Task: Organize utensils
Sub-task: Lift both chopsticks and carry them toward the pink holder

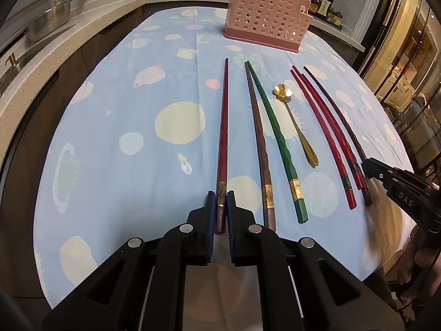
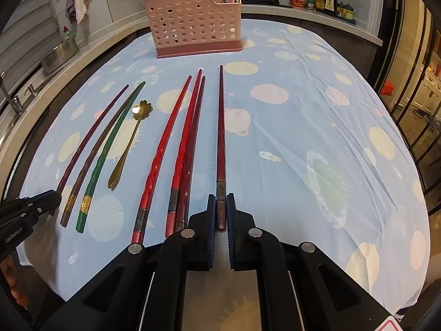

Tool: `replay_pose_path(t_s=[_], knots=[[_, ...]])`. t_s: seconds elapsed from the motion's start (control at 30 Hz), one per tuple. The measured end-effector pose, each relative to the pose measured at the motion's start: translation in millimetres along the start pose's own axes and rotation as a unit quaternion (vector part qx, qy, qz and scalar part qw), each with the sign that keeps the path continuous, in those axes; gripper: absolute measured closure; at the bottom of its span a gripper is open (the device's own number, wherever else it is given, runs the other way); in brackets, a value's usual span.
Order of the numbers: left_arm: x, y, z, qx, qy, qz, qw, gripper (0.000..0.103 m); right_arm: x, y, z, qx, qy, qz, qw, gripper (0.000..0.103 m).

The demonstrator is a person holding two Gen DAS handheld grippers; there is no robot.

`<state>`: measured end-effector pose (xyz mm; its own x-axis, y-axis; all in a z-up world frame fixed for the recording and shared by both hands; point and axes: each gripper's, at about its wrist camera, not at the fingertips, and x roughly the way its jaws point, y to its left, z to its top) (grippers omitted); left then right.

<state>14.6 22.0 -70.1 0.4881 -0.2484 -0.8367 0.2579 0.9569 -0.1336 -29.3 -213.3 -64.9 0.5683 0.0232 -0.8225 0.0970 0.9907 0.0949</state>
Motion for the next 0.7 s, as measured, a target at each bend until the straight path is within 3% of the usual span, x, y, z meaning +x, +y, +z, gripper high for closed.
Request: replay_pose_path(t_s=[0.4, 0.7], knots=[[-42, -9, 14, 0.004, -0.031, -0.018, 0.9993, 0.096, -61, 2, 17, 0.004, -0.063, 0.022, 0.998, 0.096], [-99, -18, 89, 0.012, -0.115, -0.031, 0.9928, 0.096, -109, -6, 82, 0.018, -0.138, 0.04, 0.989, 0.096]])
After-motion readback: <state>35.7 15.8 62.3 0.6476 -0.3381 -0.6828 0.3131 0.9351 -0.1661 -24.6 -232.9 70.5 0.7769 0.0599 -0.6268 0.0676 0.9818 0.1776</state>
